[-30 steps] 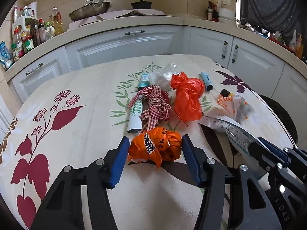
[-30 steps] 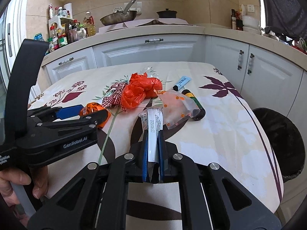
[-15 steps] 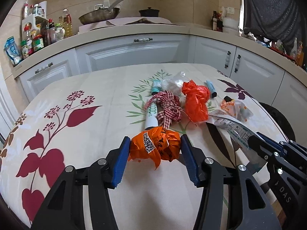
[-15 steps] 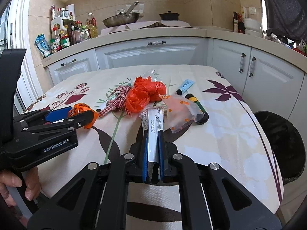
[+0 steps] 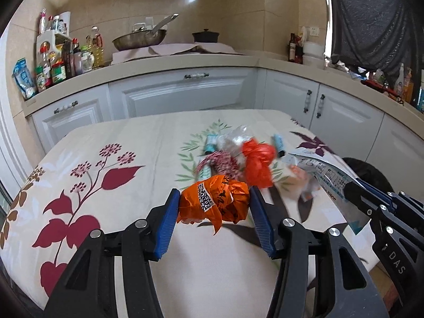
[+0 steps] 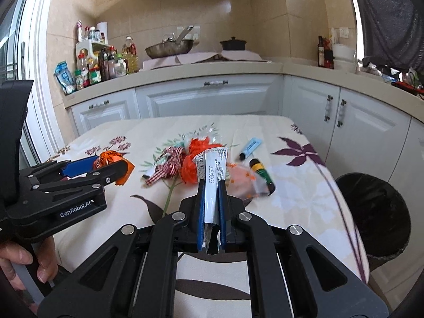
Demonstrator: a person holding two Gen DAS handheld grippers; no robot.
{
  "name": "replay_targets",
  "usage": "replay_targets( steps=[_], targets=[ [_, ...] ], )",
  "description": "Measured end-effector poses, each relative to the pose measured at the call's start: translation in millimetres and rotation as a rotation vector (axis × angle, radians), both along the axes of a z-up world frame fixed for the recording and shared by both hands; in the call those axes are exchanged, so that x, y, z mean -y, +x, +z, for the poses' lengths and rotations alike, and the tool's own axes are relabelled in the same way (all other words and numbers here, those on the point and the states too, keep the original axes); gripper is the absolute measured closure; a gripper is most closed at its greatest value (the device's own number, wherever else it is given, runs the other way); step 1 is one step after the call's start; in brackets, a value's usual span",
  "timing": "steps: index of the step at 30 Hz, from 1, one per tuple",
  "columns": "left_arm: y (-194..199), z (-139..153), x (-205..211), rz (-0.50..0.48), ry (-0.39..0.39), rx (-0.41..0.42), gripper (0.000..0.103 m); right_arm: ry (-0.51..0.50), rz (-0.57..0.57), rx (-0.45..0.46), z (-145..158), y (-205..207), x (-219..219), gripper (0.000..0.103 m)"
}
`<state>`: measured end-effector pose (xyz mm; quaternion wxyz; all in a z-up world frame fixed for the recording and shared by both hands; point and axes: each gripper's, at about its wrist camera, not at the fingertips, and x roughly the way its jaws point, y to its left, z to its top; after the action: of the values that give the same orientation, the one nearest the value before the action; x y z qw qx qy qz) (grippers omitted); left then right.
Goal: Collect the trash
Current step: 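Carry the tube and orange bag over the black bin and open both grippers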
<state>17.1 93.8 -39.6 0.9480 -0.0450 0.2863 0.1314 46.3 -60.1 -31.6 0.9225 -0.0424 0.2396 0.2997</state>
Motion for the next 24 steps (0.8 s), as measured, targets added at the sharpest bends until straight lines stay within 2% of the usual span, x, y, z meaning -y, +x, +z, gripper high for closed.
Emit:
replay_targets(
  steps=[10, 24],
  targets=[
    [16.7, 10.5, 48.5, -0.130, -0.001, 0.027, 0.050, 0.016, -0.144, 0.033, 9.9, 11.7, 49.4, 0.095],
    [71.6, 14.5, 141.0, -0.325, 0.025, 0.046, 0.050, -0.022, -0.471, 0.053, -2.1, 51.8, 166.6, 0.095]
  ],
)
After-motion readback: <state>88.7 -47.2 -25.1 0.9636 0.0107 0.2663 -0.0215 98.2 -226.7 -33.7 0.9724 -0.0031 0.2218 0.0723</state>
